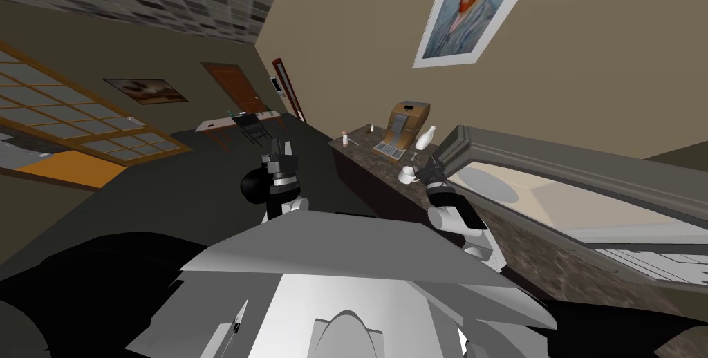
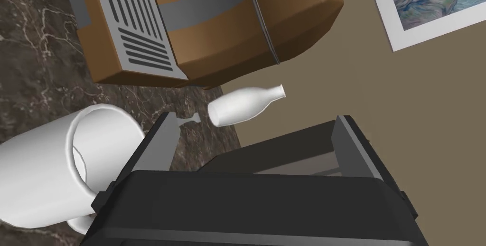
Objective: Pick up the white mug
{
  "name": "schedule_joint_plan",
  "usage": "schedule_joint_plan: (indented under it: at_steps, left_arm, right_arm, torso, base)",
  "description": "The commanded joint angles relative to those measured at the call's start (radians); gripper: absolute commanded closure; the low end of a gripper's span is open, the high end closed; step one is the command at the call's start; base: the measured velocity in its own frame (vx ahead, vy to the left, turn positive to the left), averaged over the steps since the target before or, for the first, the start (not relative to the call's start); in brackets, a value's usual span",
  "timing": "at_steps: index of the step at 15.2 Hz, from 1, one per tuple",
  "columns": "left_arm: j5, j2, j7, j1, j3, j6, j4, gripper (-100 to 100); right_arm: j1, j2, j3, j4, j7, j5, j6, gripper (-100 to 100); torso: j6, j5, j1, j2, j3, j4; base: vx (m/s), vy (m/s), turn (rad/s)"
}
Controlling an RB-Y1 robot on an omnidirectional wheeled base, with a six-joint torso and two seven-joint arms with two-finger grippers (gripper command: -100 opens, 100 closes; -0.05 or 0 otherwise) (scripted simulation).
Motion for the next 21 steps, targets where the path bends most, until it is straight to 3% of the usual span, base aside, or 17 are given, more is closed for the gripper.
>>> schedule_joint_plan:
  at_steps: [1, 2, 3, 6, 7, 10, 11, 14, 15, 18, 19, 21]
  left_arm:
    - [0.000, 0.000, 0.000, 0.000, 0.000, 0.000, 0.000, 0]
    - [0.000, 0.000, 0.000, 0.000, 0.000, 0.000, 0.000, 0]
    - [0.000, 0.000, 0.000, 0.000, 0.000, 0.000, 0.000, 0]
    - [0.000, 0.000, 0.000, 0.000, 0.000, 0.000, 0.000, 0]
    - [0.000, 0.000, 0.000, 0.000, 0.000, 0.000, 0.000, 0]
    - [0.000, 0.000, 0.000, 0.000, 0.000, 0.000, 0.000, 0]
    - [0.000, 0.000, 0.000, 0.000, 0.000, 0.000, 0.000, 0]
    - [0.000, 0.000, 0.000, 0.000, 0.000, 0.000, 0.000, 0]
    - [0.000, 0.000, 0.000, 0.000, 0.000, 0.000, 0.000, 0]
    - [0.000, 0.000, 0.000, 0.000, 0.000, 0.000, 0.000, 0]
    - [0.000, 0.000, 0.000, 0.000, 0.000, 0.000, 0.000, 0]
    - [0.000, 0.000, 0.000, 0.000, 0.000, 0.000, 0.000, 0]
  right_arm:
    - [-0.002, -0.004, -0.004, 0.005, -0.016, -0.007, 0.050, -100]
    - [-0.002, -0.004, -0.004, 0.005, -0.016, -0.007, 0.061, -100]
    - [-0.005, -0.024, -0.023, 0.015, -0.059, -0.031, 0.084, -100]
    - [-0.005, -0.024, -0.023, 0.015, -0.059, -0.031, 0.138, -100]
    - [-0.008, -0.044, -0.043, 0.026, -0.103, -0.055, 0.164, -100]
    - [-0.008, -0.044, -0.043, 0.026, -0.103, -0.055, 0.217, -100]
    - [-0.012, -0.064, -0.064, 0.038, -0.147, -0.080, 0.243, -100]
    - [-0.012, -0.064, -0.064, 0.038, -0.147, -0.080, 0.296, -100]
    - [-0.016, -0.084, -0.085, 0.051, -0.193, -0.104, 0.326, -100]
    - [-0.016, -0.084, -0.085, 0.051, -0.193, -0.104, 0.375, -100]
    - [-0.019, -0.105, -0.106, 0.063, -0.239, -0.129, 0.402, -100]
    - [-0.019, -0.105, -0.106, 0.063, -0.239, -0.129, 0.439, -100]
  torso:
    - [0.000, 0.000, 0.000, 0.000, 0.000, 0.000]
    - [0.000, 0.000, -0.001, 0.000, 0.000, 0.000]
    - [0.000, 0.000, -0.002, 0.001, 0.001, 0.000]
    - [0.000, 0.000, -0.001, 0.001, 0.000, 0.000]
    - [0.000, 0.000, -0.002, 0.001, 0.001, 0.000]
    - [0.000, 0.000, -0.002, 0.001, 0.001, 0.000]
    - [0.000, 0.000, -0.002, 0.002, 0.001, 0.000]
    - [0.000, 0.000, -0.002, 0.001, 0.001, 0.000]
    - [0.000, 0.000, -0.003, 0.002, 0.001, 0.000]
    - [0.000, 0.000, -0.002, 0.001, 0.000, 0.000]
    - [0.000, -0.001, -0.003, 0.001, 0.001, 0.000]
    - [0.000, 0.000, -0.002, 0.001, 0.000, 0.000]
  base:
    - [0.043, 0.059, 0.001]
    - [0.024, 0.036, -0.004]
    - [0.039, 0.058, 0.021]
    - [0.038, 0.048, 0.003]
    - [0.034, 0.050, 0.021]
    - [0.033, 0.048, 0.006]
    - [0.039, 0.047, 0.023]
    - [0.036, 0.045, 0.007]
    - [0.032, 0.044, 0.021]
    - [0.039, 0.041, 0.011]
    - [0.038, 0.035, 0.032]
    - [0.043, 0.049, 0.019]
